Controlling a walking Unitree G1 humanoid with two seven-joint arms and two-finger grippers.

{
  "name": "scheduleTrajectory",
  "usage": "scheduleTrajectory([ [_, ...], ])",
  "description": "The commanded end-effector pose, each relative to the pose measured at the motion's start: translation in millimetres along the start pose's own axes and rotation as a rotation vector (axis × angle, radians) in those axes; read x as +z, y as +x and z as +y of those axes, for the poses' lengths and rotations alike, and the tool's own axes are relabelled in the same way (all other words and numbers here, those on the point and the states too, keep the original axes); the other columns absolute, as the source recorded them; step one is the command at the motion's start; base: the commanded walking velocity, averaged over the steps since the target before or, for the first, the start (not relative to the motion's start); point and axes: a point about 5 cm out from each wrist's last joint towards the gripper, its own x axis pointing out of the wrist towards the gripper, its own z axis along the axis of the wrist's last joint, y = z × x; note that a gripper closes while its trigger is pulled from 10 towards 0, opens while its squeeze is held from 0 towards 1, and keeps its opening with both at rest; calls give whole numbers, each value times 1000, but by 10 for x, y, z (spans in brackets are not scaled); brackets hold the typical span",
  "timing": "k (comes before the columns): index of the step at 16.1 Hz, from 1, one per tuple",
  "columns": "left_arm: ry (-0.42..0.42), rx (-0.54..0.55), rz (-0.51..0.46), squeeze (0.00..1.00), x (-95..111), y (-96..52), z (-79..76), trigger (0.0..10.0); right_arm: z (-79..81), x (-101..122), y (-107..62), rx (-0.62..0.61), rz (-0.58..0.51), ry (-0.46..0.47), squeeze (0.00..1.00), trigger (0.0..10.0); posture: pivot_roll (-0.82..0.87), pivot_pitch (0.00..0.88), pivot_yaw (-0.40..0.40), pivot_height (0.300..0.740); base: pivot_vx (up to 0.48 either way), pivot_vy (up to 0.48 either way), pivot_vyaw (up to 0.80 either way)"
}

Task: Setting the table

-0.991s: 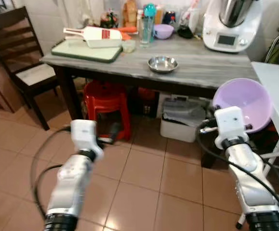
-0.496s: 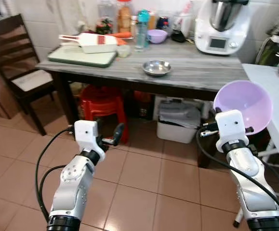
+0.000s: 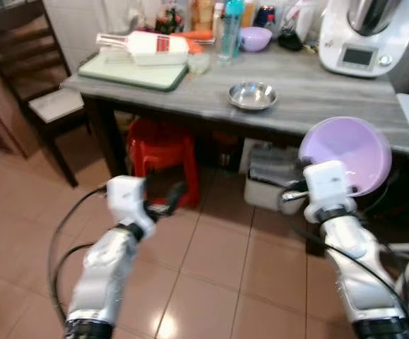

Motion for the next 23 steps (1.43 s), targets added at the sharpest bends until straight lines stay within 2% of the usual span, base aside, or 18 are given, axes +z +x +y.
scheduleTrajectory([
  [1, -6, -44, -16, 0, 37, 41, -102, 10000, -110, 34, -14, -31, -14, -13, 0, 10000, -51, 0, -1, 740, 379, 0, 494],
  [4, -2, -47, -17, 0, 44, 44, -104, 10000, -113, 33, -12, -35, -13, -14, 0, 10000, -50, 0, 0, 740, 379, 0, 452],
  [11, -2, -48, -14, 0, 36, 46, -118, 10000, -135, -4, -19, -47, 11, 21, 0, 10000, -55, 0, 1, 740, 378, 0, 0],
  [14, -1, -47, -10, 0, 32, 45, -117, 10000, -139, -1, -17, -48, 9, 23, 0, 10000, -55, 0, 1, 740, 375, 0, -685],
  [23, 0, -48, -5, 0, 21, 43, -122, 10000, -140, -9, -29, -47, 17, 22, 0, 10000, -58, 0, 0, 740, 360, 0, 0],
])
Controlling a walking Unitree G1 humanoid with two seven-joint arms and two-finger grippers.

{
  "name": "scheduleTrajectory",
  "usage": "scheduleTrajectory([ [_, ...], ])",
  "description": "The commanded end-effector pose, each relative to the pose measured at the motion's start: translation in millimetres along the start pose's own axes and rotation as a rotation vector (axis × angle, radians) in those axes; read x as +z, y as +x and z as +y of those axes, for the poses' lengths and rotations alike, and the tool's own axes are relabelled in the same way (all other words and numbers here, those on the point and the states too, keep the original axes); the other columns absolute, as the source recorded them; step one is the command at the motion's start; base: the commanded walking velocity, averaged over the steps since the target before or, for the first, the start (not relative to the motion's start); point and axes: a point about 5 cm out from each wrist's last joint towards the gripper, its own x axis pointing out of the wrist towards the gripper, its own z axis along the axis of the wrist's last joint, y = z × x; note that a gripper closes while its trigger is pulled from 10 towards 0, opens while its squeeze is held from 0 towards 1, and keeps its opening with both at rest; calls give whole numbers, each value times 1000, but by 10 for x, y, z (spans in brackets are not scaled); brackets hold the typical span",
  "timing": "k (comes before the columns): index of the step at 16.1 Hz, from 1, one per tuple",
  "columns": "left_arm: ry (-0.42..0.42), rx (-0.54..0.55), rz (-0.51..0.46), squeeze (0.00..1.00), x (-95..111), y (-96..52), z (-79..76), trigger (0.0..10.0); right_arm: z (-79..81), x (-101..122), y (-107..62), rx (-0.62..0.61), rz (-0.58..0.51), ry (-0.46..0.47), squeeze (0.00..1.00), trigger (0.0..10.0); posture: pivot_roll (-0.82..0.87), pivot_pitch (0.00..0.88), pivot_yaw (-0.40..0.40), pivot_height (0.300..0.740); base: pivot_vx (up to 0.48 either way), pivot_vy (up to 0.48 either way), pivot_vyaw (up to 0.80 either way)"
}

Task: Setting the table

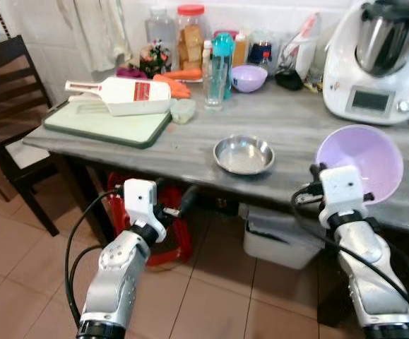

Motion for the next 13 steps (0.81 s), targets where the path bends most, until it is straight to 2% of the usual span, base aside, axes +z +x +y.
scheduleTrajectory([
  [1, 20, 24, -7, 0, 50, -26, 84, 10000, 43, 86, 20, 14, -32, 9, 0, 10000, -59, 0, 0, 740, 356, 0, 0],
  [6, 22, 25, -5, 0, 48, -22, 85, 10000, 47, 95, 33, 19, -38, 4, 0, 10000, -57, 0, 0, 740, 352, 0, 0],
  [10, 41, 24, 16, 0, 22, -77, 144, 10000, 65, 103, 37, 28, -42, 1, 0, 10000, -57, 0, 0, 740, 339, 0, 0],
  [13, 53, 31, 21, 0, 24, -91, 156, 10000, 127, 95, 41, 60, -39, -13, 0, 10000, -51, 0, -4, 740, 197, 0, 0],
])
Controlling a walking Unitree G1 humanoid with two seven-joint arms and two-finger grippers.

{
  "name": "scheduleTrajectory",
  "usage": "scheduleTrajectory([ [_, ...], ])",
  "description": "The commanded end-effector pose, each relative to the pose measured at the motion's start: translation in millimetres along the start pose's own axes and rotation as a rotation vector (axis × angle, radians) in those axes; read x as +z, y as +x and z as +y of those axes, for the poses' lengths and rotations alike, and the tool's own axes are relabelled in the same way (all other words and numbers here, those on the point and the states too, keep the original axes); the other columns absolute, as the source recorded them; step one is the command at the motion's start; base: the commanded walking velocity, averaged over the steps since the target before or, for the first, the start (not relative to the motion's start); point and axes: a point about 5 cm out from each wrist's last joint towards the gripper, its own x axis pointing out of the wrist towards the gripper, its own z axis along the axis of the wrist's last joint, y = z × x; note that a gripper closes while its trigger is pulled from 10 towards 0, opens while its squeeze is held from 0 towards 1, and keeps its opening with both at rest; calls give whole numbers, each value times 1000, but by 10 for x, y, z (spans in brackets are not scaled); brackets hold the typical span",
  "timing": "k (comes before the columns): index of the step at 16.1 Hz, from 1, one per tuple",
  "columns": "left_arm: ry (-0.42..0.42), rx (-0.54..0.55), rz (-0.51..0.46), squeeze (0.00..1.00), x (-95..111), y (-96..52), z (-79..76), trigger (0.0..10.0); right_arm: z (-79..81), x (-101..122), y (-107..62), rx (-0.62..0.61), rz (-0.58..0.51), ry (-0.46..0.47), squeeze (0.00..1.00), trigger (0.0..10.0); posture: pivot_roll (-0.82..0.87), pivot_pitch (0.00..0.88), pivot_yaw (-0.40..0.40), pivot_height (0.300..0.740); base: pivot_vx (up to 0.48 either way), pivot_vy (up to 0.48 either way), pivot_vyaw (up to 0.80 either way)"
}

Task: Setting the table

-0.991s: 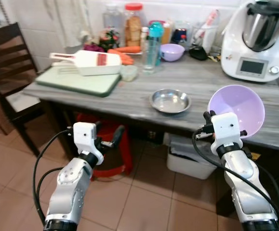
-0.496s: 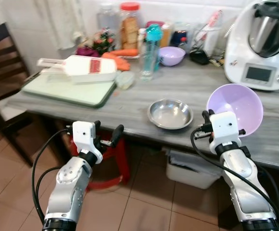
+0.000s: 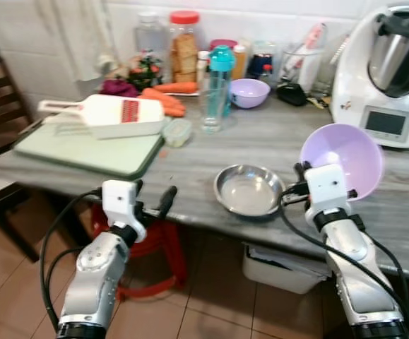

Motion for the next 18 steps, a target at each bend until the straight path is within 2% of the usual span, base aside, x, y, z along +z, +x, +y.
scheduleTrajectory([
  [1, 6, -30, 1, 0, 3, 24, -79, 10000, -49, 33, 6, -6, -15, -21, 0, 10000, -51, 0, -4, 740, 0, 0, 0],
  [3, 36, -56, 31, 0, -26, -18, -68, 10000, -11, 42, 14, 24, -18, -25, 0, 10000, -48, 0, -8, 740, 0, 0, 0],
  [5, 104, -119, 52, 0, -48, -108, -29, 10000, 83, 83, 28, 96, -43, -5, 0, 10000, -48, 0, -8, 740, 0, 0, 0],
  [6, 142, -151, 76, 0, -72, -164, -1, 10000, 157, 113, 54, 141, -52, 43, 0, 10000, -48, 0, -5, 740, 0, 0, 0],
  [9, 187, -189, 103, 0, -87, -239, 43, 10000, 281, 197, 167, 235, -95, 18, 0, 10000, -45, 0, -2, 740, 0, 0, 0],
  [12, 202, -201, 113, 0, -100, -299, 57, 10000, 443, 238, 303, 362, -122, 10, 0, 10000, -32, 0, -8, 740, 0, 0, 0],
  [13, 203, -199, 112, 0, -108, -322, 38, 10000, 556, 297, 424, 425, -148, -10, 0, 10000, -23, 0, -14, 740, 0, 0, 0],
  [14, 202, -198, 111, 0, -110, -324, 33, 10000, 570, 308, 441, 433, -152, -7, 0, 10000, -23, 0, -14, 740, 0, 0, 0],
  [18, 201, -222, 118, 0, -144, -420, -67, 10000, 785, 463, 681, 558, -187, -9, 0, 10000, 0, 0, -17, 740, 0, 0, 0],
])
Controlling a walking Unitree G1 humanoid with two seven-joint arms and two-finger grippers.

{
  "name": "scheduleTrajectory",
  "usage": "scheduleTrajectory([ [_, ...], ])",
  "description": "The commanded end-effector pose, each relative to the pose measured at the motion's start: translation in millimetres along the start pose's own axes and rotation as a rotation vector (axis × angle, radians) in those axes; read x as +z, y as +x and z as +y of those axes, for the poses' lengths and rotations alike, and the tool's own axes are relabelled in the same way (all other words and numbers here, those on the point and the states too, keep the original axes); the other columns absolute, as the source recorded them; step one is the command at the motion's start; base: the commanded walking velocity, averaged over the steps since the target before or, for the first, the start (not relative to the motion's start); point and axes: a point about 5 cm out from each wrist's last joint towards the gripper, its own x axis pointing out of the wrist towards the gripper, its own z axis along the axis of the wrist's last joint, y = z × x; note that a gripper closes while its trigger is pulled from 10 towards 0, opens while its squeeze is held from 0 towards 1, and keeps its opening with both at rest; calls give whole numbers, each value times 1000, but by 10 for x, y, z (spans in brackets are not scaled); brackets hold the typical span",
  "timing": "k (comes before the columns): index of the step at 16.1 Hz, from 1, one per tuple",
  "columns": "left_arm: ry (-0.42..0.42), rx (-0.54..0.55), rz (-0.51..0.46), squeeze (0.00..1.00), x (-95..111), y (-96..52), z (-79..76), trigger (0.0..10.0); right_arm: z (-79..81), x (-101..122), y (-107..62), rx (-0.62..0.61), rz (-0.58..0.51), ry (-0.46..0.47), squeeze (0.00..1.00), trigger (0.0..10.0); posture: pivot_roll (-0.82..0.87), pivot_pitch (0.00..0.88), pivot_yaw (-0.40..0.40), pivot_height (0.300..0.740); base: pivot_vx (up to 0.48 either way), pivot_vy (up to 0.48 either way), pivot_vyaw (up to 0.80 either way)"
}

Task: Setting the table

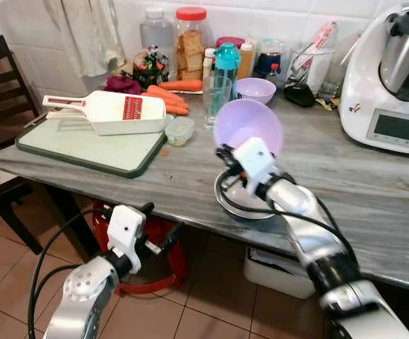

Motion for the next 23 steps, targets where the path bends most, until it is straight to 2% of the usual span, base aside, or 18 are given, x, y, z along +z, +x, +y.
scheduleTrajectory([
  [1, 26, -8, 0, 0, 42, -19, -10, 10000, -2, 23, 59, 28, -13, 3, 0, 10000, 7, 0, -16, 740, 0, 0, 0],
  [8, 23, -1, 13, 0, 40, -51, -38, 10000, 90, -38, 231, 114, 14, 45, 0, 10000, 13, 0, -15, 740, 0, 0, 0],
  [9, 21, -2, 12, 0, 45, -47, -50, 10000, 110, -54, 239, 126, 22, 28, 0, 10000, 13, 0, -15, 740, 0, 0, 0],
  [11, 18, -4, 12, 0, 56, -55, -76, 10000, 203, -82, 253, 169, 16, 50, 0, 10000, 22, 0, -15, 740, 0, 0, 0],
  [15, 13, -5, 6, 0, 73, -51, -94, 10000, 371, -153, 245, 229, 12, 24, 0, 10000, 29, 0, -16, 740, 0, 0, 0],
  [22, 9, -16, 3, 0, 97, -60, -115, 10000, 341, -245, 215, 209, 54, 30, 0, 10000, 33, 0, -17, 740, 0, 0, 0],
  [23, 7, -16, 3, 0, 98, -60, -118, 10000, 339, -267, 206, 207, 64, 29, 969, 10000, 33, 0, -17, 740, 0, 0, 0],
])
